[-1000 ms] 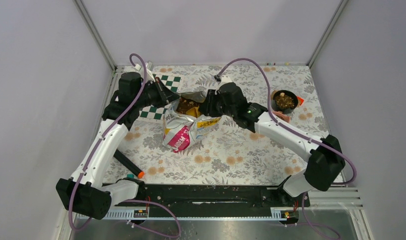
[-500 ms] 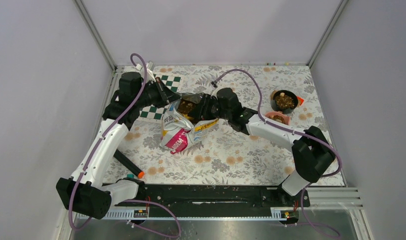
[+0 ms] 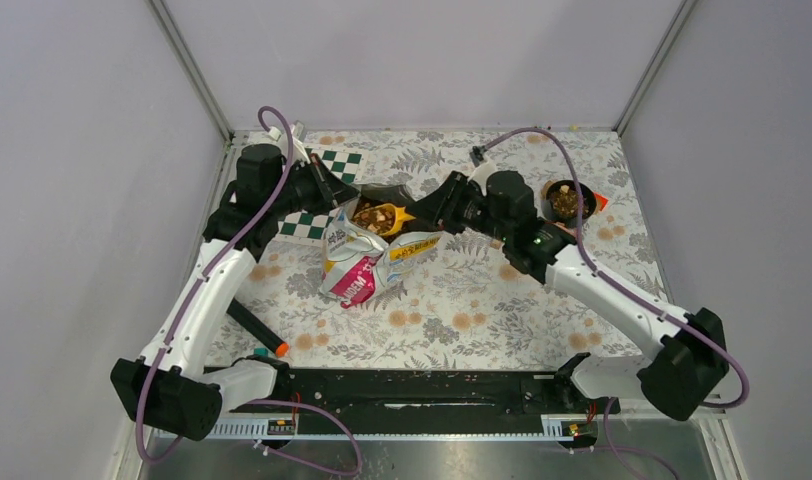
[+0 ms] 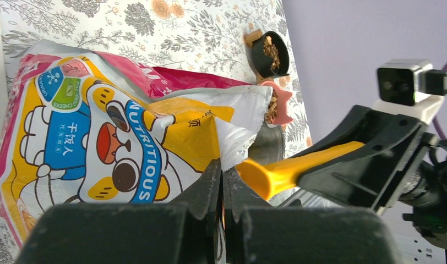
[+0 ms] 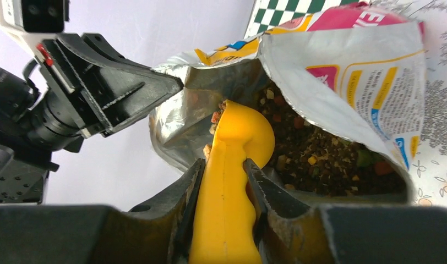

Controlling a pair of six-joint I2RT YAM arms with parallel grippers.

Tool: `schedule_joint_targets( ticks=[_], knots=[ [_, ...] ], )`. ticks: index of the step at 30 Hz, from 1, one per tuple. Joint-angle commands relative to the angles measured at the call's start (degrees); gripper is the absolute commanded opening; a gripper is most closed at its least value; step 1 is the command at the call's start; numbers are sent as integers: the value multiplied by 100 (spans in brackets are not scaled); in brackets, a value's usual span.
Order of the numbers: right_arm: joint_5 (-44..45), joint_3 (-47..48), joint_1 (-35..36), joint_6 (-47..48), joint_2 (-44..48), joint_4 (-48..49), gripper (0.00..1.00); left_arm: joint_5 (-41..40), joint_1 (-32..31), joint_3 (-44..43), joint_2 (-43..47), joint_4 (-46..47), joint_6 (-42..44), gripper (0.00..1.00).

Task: Serve the pet food

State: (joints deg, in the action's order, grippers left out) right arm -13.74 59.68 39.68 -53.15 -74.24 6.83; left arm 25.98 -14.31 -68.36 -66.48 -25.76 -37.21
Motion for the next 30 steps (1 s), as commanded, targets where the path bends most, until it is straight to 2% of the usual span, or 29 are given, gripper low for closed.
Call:
schedule_joint_targets(
  ticks=[1,9,17,21,30],
  knots=[
    [195,-28,-208,110,478,-189,0,-407,-6,-294,241,12,208,0],
    [115,-244,-428,628,923,-20,0,-525,-2,-328,357,-73,256,0],
    [-305,-367,-434,2064,1056,681,0,-202,-2,-365,351,-81,307,0],
    [-232,-381,-429,2578,1086,830,0,-23,6,-402,304,-79,319,0],
    [-210,-600,-434,2802,1112,1267,0,115,2,-452,207,-78,288,0]
  ],
)
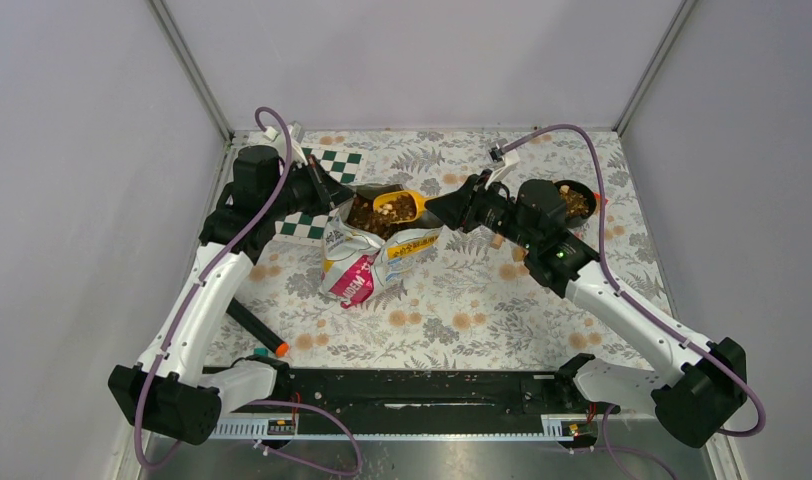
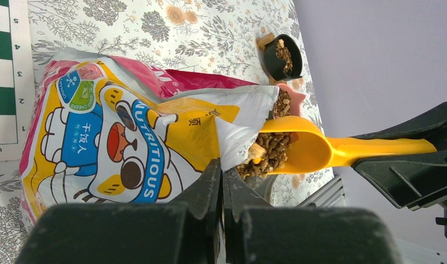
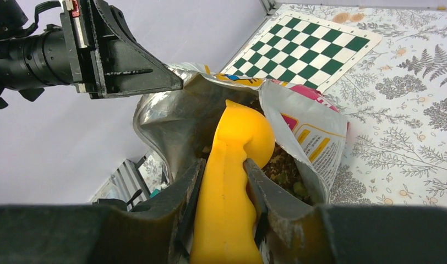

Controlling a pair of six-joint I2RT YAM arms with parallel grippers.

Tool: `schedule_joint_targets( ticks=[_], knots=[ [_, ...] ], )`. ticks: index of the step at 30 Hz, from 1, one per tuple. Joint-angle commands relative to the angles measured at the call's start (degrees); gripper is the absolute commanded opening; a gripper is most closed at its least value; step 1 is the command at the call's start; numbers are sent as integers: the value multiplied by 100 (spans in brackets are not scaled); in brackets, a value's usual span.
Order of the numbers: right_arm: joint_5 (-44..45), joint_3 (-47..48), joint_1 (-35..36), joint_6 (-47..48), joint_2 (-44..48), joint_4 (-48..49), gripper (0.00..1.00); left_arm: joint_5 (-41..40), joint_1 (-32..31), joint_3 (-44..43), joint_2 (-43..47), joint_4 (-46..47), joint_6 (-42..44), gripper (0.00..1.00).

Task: Serve the pet food

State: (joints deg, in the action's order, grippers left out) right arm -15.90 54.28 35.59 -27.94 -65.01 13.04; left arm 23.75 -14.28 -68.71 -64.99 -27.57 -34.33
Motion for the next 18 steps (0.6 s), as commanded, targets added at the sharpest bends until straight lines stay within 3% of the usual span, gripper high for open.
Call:
schedule_joint_targets(
  ticks=[1,18],
  knots=[
    [57,-66,-22,246,182,633,0,343,-4,-424,50,101,-3,0],
    [330,-502,-213,-1874,280,1007,0,383,-4,-403,52,122,-3,0]
  ],
)
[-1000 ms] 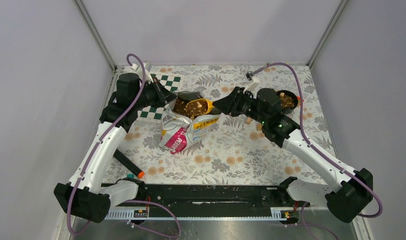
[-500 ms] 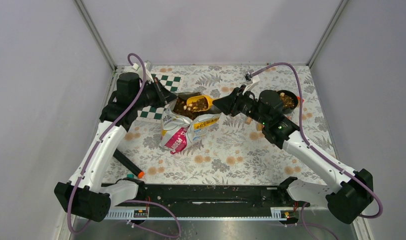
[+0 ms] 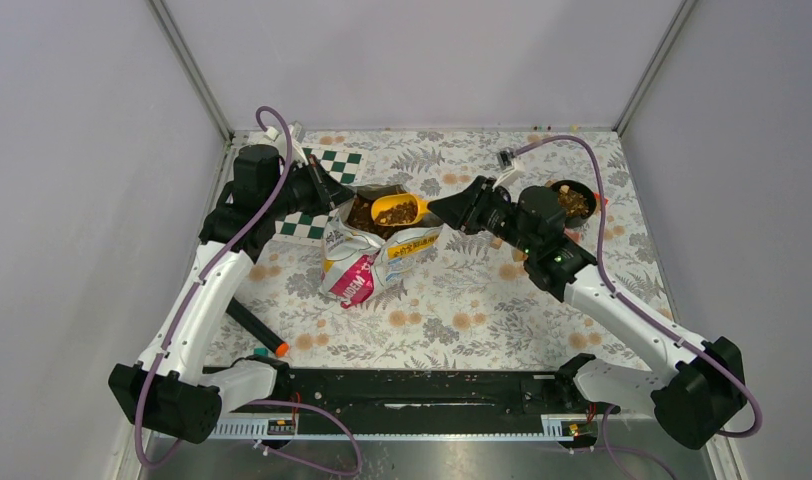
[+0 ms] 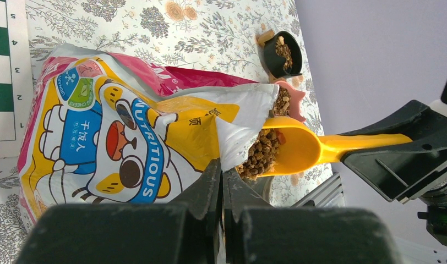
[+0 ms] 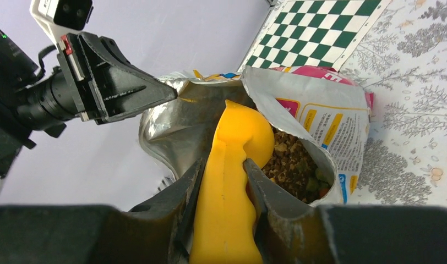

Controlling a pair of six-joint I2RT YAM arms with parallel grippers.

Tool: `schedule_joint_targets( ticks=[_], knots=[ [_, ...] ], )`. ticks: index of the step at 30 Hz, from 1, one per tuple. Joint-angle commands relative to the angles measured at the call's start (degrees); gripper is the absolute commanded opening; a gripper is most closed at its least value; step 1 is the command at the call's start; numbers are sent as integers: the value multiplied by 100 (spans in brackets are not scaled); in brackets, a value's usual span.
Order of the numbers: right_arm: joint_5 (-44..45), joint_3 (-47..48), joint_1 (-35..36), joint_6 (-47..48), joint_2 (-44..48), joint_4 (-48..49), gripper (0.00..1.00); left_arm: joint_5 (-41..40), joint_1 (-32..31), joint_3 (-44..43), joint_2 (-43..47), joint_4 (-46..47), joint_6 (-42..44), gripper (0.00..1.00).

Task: Serve the pet food

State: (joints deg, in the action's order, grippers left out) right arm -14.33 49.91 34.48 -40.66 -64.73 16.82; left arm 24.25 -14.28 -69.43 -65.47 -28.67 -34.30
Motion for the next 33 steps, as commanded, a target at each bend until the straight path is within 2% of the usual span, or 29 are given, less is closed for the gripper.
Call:
schedule_joint_targets(
  ticks=[1,4,7,10,13,17,24,30,33],
  knots=[
    [179,-86,-137,-742,275,664,0,343,-4,-326,103,242,-20,0],
    [380,-150,-230,-1380,347,535,0,405,-3,-317,104,276,-56,0],
    [863,-21,-260,-2068,445,-358,0,422,-4,-300,111,284,-87,0],
    [857,143,-267,-2368,414,-915,0,425,4,-296,113,291,-135,0],
    [692,224,-267,-2639,381,-1066,0,416,1,-282,82,318,-189,0],
    [619,145,-267,-3026,444,-1020,0,415,-4,-283,43,349,-248,0],
    [475,-271,-412,-3735,765,-340,0,350,-4,-273,71,344,-236,0],
    [643,-573,-507,-4121,1175,23,0,342,-4,-242,104,344,-227,0],
    [778,-958,-540,-4347,1456,529,0,328,-2,-221,145,331,-213,0]
  ],
)
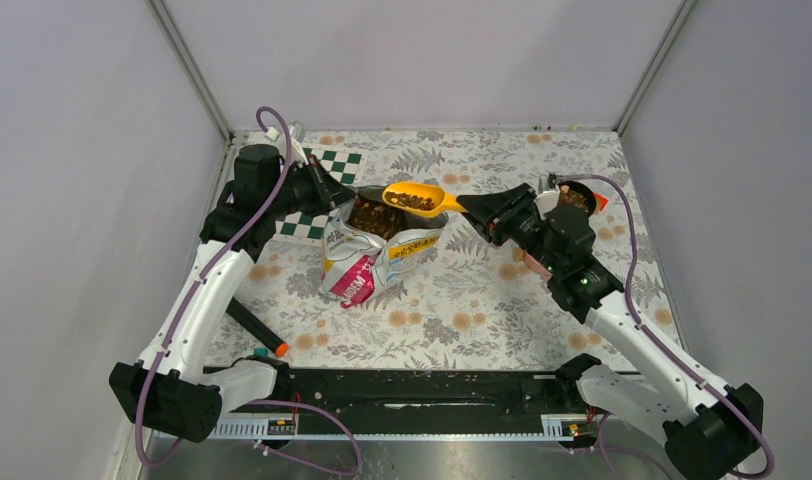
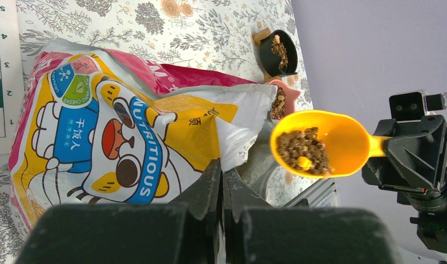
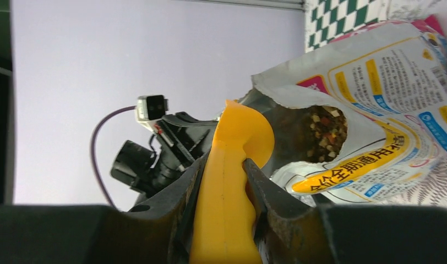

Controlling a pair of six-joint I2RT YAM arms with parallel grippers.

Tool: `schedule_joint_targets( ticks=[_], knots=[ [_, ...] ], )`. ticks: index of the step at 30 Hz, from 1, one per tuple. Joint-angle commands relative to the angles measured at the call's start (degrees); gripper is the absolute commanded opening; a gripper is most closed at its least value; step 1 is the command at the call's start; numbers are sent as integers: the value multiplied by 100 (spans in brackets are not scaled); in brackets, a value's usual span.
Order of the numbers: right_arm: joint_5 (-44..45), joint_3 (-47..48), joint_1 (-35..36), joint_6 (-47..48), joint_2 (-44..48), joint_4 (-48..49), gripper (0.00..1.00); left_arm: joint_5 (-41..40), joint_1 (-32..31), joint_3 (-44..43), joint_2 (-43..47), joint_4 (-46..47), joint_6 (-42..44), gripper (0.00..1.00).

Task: Serve the pet food

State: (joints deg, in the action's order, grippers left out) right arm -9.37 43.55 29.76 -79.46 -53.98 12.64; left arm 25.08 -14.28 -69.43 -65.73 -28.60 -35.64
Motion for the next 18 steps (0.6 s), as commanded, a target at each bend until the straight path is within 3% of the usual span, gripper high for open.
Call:
schedule_joint_targets(
  ticks=[1,11,18],
  knots=[
    [363,-481,-67,-521,480,1134,0,231,-4,-224,177,324,-71,0],
    [1067,-866,-302,-212,1161,992,0,235,-3,-211,175,312,-72,0],
    [1047,-1142,-1127,23,1429,602,0,234,-4,-146,172,309,-43,0]
  ],
)
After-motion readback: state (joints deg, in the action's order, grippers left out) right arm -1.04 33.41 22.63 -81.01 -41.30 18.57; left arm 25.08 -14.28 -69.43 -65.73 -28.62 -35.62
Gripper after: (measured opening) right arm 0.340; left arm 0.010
